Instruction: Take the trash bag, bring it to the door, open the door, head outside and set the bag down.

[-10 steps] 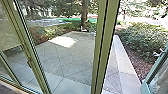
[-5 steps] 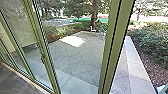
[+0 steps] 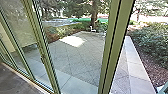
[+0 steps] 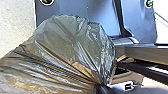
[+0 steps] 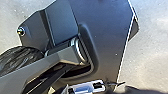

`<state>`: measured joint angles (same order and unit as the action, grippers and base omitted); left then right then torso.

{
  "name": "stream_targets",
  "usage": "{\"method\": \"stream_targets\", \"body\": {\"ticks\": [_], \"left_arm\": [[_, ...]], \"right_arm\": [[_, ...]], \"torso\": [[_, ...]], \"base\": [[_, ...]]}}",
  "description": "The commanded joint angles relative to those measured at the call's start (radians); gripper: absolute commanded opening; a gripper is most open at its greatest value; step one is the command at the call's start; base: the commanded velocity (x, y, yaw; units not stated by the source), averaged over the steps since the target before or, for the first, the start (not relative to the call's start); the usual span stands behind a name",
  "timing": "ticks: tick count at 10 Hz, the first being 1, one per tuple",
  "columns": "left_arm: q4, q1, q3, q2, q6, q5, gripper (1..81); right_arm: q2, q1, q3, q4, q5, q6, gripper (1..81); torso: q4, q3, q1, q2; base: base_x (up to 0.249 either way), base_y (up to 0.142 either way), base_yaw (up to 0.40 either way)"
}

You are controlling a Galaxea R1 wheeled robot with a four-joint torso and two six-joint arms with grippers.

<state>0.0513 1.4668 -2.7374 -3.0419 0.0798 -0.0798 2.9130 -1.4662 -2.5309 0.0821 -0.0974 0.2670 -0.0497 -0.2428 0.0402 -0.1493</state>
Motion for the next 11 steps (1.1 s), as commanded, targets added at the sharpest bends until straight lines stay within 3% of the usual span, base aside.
{"method": "stream_targets", "body": {"ticks": [1,4,5,7,11], "left_arm": [[0.007,-0.036,-0.001,-0.006,-0.015,-0.064,1.0],[0.009,-0.036,-0.001,-0.006,-0.032,-0.064,1.0],[0.009,-0.036,-0.001,-0.008,-0.032,-0.064,1.0],[0.009,-0.036,-0.001,-0.011,-0.032,-0.064,1.0],[0.009,-0.036,-0.001,-0.016,-0.034,-0.064,1.0]], "right_arm": [[0.068,0.022,-0.064,-0.028,-0.039,-0.011,81.1],[0.080,0.019,-0.069,-0.053,-0.027,-0.011,81.1],[0.080,0.023,-0.069,-0.050,-0.027,-0.009,81.1],[0.088,0.028,-0.078,-0.048,-0.027,-0.006,81.1],[0.102,0.023,-0.100,-0.055,-0.027,-0.011,81.1]], "torso": [[0.000,0.092,0.000,0.000],[0.000,0.171,0.000,0.000],[0.000,0.107,0.000,-0.001],[0.000,0.127,-0.002,-0.002],[0.000,0.127,-0.002,-0.002]], "base": [[0.000,0.000,0.000],[0.000,0.000,0.000],[0.000,0.000,0.000],[0.000,0.000,0.000],[0.000,0.000,0.000]]}}
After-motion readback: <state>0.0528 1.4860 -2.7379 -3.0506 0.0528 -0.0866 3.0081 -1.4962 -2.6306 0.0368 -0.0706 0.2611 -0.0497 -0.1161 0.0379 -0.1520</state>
